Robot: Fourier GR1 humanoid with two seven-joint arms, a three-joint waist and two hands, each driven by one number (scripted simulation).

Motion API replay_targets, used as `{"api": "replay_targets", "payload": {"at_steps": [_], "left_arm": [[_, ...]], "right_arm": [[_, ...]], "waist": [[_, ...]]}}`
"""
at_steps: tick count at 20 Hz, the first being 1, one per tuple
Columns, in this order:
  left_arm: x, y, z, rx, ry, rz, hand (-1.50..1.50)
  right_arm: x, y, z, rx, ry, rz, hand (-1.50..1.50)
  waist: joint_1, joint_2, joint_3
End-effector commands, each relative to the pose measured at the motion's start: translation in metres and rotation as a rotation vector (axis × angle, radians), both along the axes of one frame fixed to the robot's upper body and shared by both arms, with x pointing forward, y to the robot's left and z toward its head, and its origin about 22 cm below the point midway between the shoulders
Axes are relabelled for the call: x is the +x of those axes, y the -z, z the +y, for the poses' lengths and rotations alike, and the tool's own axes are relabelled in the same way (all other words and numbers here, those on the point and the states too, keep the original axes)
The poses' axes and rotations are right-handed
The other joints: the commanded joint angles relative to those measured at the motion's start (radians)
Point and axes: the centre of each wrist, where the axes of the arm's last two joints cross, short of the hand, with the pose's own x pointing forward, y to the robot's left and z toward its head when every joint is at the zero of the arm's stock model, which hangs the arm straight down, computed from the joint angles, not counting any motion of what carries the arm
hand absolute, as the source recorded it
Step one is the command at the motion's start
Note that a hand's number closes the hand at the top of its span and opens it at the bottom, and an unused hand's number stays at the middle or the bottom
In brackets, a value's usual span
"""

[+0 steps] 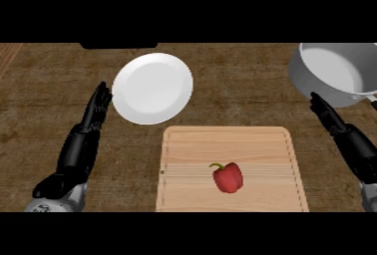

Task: Pick the bell pepper from the cutting board and place it in the pot

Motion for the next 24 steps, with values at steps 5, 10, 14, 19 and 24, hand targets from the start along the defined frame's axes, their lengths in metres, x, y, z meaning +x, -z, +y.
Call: {"api": "replay_targets", "payload": {"at_steps": [5, 10, 14, 19, 24], "left_arm": [[0.016, -0.014, -0.004, -0.097, -0.013, 0.032, 0.0], [0.037, -0.036, 0.015, -0.177, -0.052, 0.098, 0.0], [0.044, -0.04, 0.02, -0.189, -0.078, 0.107, 0.0], [0.041, -0.026, 0.049, -0.183, -0.114, 0.143, 0.0], [0.041, -0.034, 0.05, -0.188, -0.121, 0.143, 0.0]], "right_arm": [[0.036, -0.072, 0.086, 0.112, -0.764, -0.121, 1.5], [0.078, -0.138, 0.065, -0.228, -0.807, -0.398, -1.5], [0.08, -0.13, 0.071, -0.2, -1.097, -0.471, -1.5], [0.088, -0.131, 0.073, -0.372, -1.208, -0.552, -1.5], [0.089, -0.155, 0.085, -0.679, -1.22, -0.516, -1.5]], "waist": [[0.147, -0.009, -0.03], [0.1, -0.007, -0.027], [0.062, -0.014, -0.026], [0.038, -0.023, -0.028], [0.032, -0.031, -0.03]]}}
